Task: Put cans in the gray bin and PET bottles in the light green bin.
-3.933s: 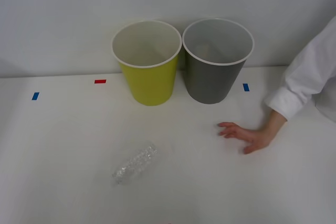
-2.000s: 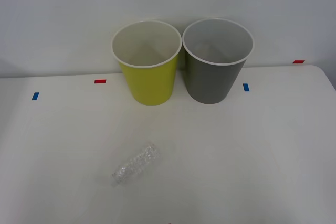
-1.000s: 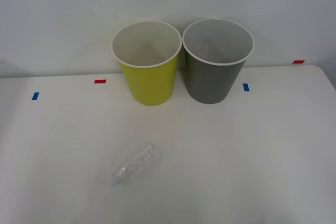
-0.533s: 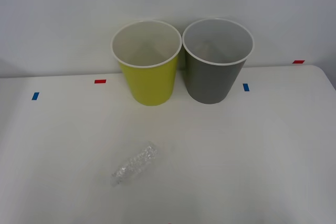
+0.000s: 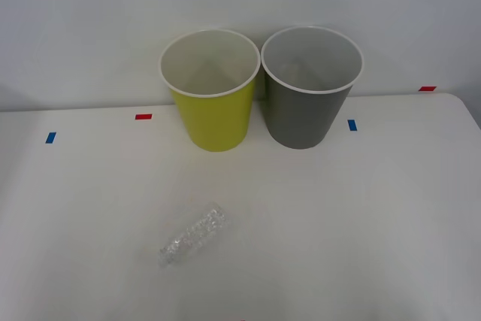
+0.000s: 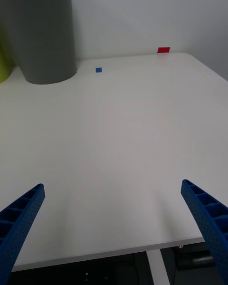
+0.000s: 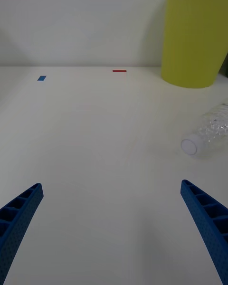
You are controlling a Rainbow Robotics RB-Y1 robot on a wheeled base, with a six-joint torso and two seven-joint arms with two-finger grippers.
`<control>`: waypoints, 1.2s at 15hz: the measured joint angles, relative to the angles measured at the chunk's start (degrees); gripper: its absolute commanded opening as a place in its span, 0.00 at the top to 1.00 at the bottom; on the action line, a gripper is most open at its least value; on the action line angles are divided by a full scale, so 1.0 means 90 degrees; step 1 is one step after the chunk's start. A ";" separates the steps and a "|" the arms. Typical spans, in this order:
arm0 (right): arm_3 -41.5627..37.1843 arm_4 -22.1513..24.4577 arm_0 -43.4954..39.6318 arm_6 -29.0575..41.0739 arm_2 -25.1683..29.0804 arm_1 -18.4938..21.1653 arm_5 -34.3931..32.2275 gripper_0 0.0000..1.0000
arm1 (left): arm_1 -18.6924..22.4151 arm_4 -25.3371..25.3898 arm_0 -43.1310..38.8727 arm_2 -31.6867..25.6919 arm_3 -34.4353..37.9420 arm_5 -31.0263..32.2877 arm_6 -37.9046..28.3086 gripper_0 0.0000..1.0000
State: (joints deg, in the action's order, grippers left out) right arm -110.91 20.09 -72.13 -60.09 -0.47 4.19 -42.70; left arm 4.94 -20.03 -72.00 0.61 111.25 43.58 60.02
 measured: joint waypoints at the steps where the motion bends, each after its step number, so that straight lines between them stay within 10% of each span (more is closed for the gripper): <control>1: -0.0002 0.0000 0.0005 0.0000 -0.0001 -0.0002 0.0004 0.00 | 0.0000 0.0000 0.0005 0.0001 0.0002 -0.0003 0.0000 0.00; 18: -0.0030 0.0003 0.0093 -0.0003 -0.0016 -0.0026 0.0075 0.00 | -0.0002 -0.0001 0.0097 0.0020 0.0040 -0.0046 0.0001 0.00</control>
State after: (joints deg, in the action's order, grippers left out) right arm -111.18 20.13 -71.30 -60.11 -0.61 3.96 -42.03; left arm 4.92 -20.04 -71.12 0.79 111.61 43.17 60.03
